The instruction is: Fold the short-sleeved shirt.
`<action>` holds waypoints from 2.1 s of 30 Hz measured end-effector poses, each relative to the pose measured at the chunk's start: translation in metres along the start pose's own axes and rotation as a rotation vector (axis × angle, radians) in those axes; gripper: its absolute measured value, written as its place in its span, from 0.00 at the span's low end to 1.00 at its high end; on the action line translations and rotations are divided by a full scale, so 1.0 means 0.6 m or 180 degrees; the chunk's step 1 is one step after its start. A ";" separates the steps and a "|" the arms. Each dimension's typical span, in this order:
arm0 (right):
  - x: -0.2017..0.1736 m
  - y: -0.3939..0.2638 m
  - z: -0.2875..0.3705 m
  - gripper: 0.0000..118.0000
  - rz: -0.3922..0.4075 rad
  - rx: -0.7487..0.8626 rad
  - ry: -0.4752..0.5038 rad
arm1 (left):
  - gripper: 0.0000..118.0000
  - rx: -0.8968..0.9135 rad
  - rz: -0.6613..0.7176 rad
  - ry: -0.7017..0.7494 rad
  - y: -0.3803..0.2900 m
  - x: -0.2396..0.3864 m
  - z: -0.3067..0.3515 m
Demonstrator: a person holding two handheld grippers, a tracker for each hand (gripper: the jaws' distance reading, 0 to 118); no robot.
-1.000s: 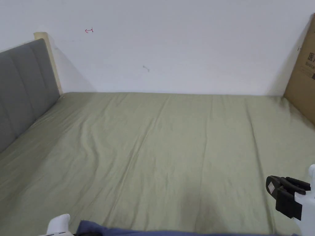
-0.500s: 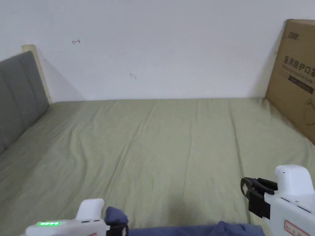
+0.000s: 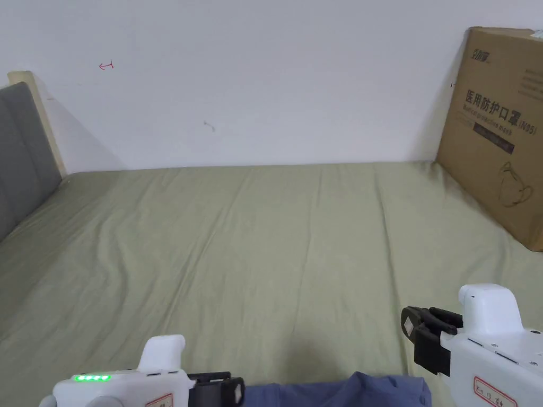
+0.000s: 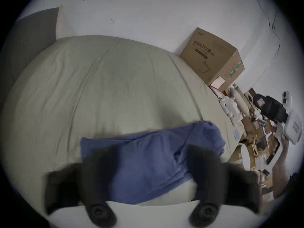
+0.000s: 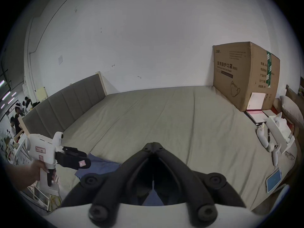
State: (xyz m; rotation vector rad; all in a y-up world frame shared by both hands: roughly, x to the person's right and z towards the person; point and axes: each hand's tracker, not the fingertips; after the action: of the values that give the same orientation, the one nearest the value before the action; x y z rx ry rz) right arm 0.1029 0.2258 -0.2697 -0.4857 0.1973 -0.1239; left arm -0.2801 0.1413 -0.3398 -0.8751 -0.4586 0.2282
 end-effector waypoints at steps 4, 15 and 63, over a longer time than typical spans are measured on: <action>0.000 -0.001 -0.006 0.00 -0.0060 -0.0013 0.0007 | 0.00 -0.0263 -0.0248 0.0041 -0.015 0.015 -0.051; -0.005 -0.002 -0.007 0.00 0.0018 -0.0087 -0.0021 | 0.00 -0.0980 -0.0163 -0.0779 -0.046 0.067 -0.191; -0.028 0.017 -0.006 0.00 -0.0211 -0.0171 0.0308 | 0.07 -0.0835 -0.0106 0.1150 0.029 -0.157 0.064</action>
State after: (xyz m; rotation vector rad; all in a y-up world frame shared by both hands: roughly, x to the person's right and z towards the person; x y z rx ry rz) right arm 0.0863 0.2360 -0.2753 -0.5405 0.2799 -0.2076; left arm -0.3815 0.1431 -0.3597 -1.1383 -0.1665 -0.0243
